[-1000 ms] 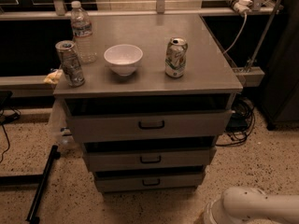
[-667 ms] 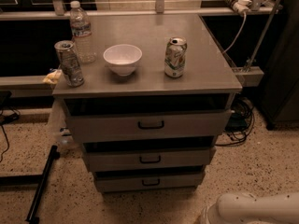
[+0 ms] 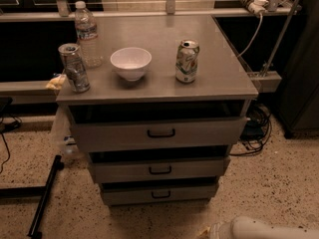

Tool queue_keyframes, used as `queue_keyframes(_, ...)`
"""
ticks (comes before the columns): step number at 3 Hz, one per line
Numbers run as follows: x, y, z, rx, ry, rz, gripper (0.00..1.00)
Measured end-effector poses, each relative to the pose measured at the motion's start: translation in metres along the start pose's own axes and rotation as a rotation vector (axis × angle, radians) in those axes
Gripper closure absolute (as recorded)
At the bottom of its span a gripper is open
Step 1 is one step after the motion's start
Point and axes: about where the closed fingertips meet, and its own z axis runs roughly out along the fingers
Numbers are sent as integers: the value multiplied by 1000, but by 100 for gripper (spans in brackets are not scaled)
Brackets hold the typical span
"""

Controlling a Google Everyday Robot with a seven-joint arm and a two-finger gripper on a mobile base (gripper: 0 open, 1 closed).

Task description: Open bottom drawer

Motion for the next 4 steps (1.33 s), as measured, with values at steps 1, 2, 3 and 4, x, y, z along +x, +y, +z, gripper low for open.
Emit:
queue_keyframes(1, -7, -28, 21, 52, -123, -45, 100)
queue_keyframes(2, -15, -59, 36, 103, -199, -114, 100)
queue_keyframes(3, -22, -85, 51, 134, -242, -160, 100)
queue_keyframes(4, -28, -109, 63, 145, -215, -201, 100)
